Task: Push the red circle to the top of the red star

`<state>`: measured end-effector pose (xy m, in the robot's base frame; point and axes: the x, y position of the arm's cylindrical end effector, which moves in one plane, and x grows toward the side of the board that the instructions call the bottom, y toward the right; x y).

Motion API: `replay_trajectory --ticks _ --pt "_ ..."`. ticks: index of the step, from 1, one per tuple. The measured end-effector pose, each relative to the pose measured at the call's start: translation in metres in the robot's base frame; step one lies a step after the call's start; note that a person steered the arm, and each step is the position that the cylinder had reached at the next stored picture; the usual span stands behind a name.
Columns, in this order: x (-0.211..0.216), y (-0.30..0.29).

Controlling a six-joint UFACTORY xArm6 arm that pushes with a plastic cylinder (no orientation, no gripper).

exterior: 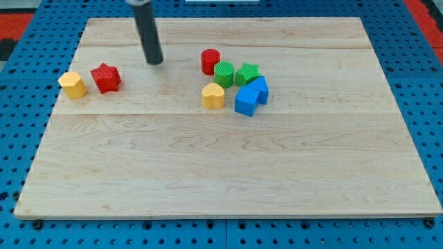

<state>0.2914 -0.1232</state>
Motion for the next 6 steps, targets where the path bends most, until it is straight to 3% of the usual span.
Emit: replay_trajectory --ticks 1,2,3,5,6 --pt "-0.039 0.102" --pt "0.001 0.178" --pt "0.036 0.120" --pt "0.034 -0.063" --pt "0.006 -0.057"
